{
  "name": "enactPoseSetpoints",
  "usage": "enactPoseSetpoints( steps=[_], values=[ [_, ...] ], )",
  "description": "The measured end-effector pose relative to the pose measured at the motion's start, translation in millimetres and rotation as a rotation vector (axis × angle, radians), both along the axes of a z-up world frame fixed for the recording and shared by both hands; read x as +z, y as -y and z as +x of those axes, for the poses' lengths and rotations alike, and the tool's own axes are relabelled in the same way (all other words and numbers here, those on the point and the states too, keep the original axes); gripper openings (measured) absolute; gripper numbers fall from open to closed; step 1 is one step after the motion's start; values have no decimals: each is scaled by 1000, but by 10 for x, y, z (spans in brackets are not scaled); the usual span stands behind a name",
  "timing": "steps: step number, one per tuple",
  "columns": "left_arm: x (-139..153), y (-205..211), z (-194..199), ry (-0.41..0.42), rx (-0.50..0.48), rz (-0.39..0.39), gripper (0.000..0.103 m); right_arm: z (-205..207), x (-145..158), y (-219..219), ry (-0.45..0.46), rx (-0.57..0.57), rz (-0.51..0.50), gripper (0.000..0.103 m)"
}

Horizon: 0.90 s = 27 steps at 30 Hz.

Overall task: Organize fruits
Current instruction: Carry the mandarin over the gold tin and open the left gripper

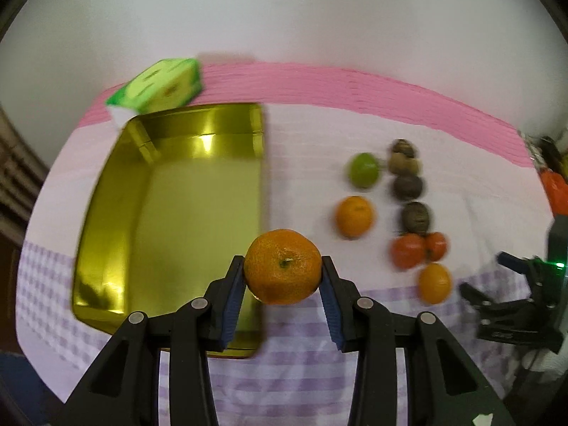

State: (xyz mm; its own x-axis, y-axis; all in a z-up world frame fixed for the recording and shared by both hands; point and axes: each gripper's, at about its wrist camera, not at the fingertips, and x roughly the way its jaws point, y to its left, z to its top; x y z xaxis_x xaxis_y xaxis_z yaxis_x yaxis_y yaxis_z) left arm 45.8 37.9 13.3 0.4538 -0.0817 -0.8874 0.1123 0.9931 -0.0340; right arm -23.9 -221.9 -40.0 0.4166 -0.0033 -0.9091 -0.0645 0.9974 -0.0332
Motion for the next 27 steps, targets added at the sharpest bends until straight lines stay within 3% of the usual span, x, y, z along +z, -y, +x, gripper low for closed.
enactPoseSetpoints(
  steps=[12,27],
  values=[
    [-279,-829,86,-42,138,55,37,-35,-11,-10,3,-29,-1,103],
    [-509,-1057,79,-69,162,73,37,-56,-11,-42,-10,-68,-3,103]
  ],
)
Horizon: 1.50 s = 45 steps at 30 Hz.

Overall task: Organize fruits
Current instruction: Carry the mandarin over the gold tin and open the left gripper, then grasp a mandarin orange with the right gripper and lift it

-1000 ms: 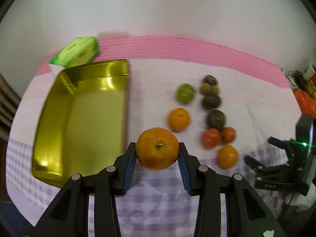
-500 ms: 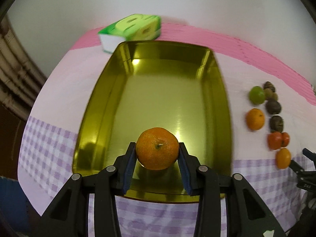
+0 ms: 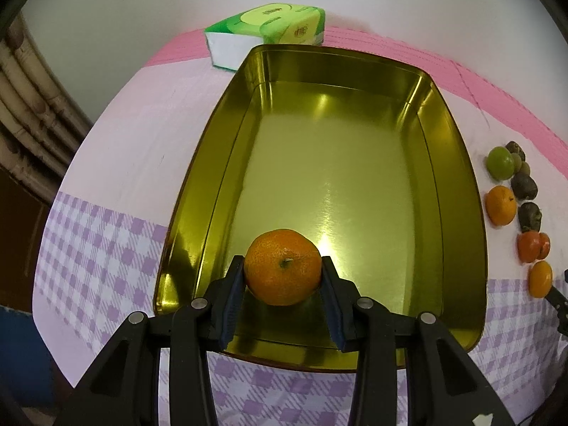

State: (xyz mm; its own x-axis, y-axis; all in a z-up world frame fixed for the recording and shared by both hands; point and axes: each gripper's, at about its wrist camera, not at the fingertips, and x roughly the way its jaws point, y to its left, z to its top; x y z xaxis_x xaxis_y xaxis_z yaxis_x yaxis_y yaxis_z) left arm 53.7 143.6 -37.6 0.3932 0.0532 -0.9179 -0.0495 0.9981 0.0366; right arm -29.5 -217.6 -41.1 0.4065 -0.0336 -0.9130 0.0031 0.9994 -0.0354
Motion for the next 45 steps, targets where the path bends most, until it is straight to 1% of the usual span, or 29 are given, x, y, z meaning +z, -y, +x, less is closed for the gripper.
enactPoseSetpoints(
  steps=[8,10,11,14,16,20,25,27,29,30,31,32,36,37,39,41,45],
  values=[
    [-88,122,4,-8,-24,8,37,-28,22,-111,-6,7,-28,101],
    [-108,152,13,-10,-29,15,38,-32,46,-179,-6,31,-25,97],
    [-110,163,12,-9,-33,15,38,-39,73,-219,4,41,-30,96],
    [-112,182,13,-10,-31,11,38,-53,141,-325,25,69,-19,94],
    [-117,194,11,-8,-31,9,38,-66,175,-396,37,86,-5,91],
    [-116,202,17,-3,-29,6,38,-85,249,-542,52,127,26,90],
    [-82,142,8,6,-20,-27,40,-111,283,-665,58,162,31,89],
    [-52,121,-2,12,-15,-40,42,-101,269,-701,56,168,31,89],
    [8,98,-20,28,-18,-52,47,-72,249,-728,50,173,36,86],
    [25,88,-29,35,-19,-52,49,-55,235,-738,44,178,34,83],
    [66,81,-46,47,-17,-50,55,-43,221,-759,37,186,37,79],
    [110,81,-63,62,-15,-47,59,-30,205,-774,29,189,38,78],
    [267,70,-121,104,-13,-39,66,35,150,-852,18,196,27,75],
    [289,57,-133,108,-11,-37,69,50,135,-876,13,200,24,72],
    [340,46,-170,123,-7,-35,71,67,117,-909,4,206,29,68],
    [406,31,-201,137,0,-28,77,81,93,-944,-5,211,30,66],
    [461,-13,-262,158,18,-19,80,85,82,-975,-8,217,21,58]
  ],
)
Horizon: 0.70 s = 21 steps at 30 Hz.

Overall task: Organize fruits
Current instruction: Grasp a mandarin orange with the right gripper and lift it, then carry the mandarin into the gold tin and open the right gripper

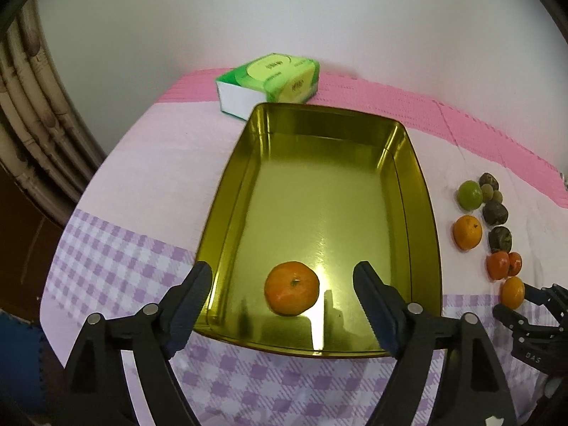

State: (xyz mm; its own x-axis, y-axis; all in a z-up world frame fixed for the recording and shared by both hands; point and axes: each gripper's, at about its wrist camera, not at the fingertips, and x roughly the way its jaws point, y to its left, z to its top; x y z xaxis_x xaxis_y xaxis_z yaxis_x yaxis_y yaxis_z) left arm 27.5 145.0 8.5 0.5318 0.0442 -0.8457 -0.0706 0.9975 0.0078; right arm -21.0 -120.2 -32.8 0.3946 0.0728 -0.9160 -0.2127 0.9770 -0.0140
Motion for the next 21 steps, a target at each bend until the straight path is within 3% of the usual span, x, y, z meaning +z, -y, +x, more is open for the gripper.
enactPoseSetpoints(
  steps=[7,14,21],
  values=[
    [24,-132,1,6,35,4,83,5,25,18,1,6,13,37],
    [19,-193,-10,3,56,-3,87,-19,76,42,8,3,33,36],
    [54,-305,-26,9,92,-9,94,31,376,-85,72,28,67,36]
  ],
)
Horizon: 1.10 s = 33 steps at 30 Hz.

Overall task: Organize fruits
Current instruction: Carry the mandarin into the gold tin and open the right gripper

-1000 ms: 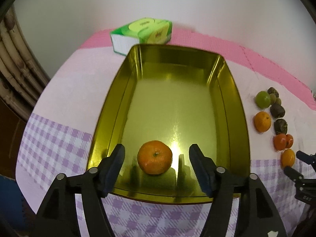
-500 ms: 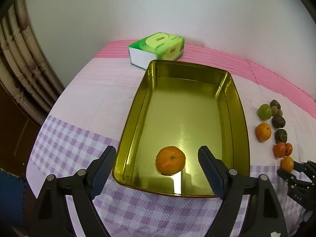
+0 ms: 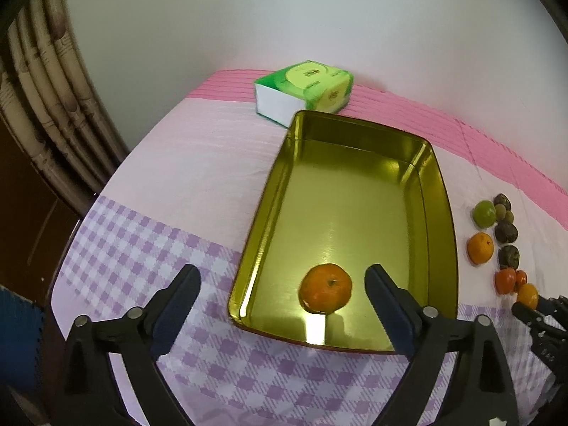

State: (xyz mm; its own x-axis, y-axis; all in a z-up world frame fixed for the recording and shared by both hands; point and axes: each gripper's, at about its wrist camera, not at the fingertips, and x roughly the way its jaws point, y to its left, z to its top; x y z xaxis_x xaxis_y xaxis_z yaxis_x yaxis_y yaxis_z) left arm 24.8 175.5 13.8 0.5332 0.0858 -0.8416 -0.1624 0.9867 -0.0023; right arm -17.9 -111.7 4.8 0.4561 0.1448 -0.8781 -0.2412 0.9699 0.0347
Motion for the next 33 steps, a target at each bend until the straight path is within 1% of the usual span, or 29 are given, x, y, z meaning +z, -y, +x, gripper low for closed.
enactPoseSetpoints(
  steps=[5,7,11,13,18,22,29,33],
  values=[
    [30,-133,-9,7,43,-12,94,166,253,-338,44,76,32,36],
    [43,-181,-26,9,60,-11,95,227,325,-546,60,117,43,36],
    [65,-353,-61,9,110,-11,96,363,362,-979,55,202,64,36],
    [77,-439,-97,12,136,-11,96,430,328,-1226,42,244,70,36],
    [52,-701,-191,-1,220,-29,96,520,221,-1627,4,315,61,36],
    [23,-842,-213,-15,269,-52,96,552,92,-1800,-20,345,22,36],
    [12,-842,-212,-17,261,-61,96,578,-100,-1942,-51,375,-30,36],
    [15,-830,-195,-16,254,-65,96,616,-181,-1951,-65,373,-37,36]
  ],
)
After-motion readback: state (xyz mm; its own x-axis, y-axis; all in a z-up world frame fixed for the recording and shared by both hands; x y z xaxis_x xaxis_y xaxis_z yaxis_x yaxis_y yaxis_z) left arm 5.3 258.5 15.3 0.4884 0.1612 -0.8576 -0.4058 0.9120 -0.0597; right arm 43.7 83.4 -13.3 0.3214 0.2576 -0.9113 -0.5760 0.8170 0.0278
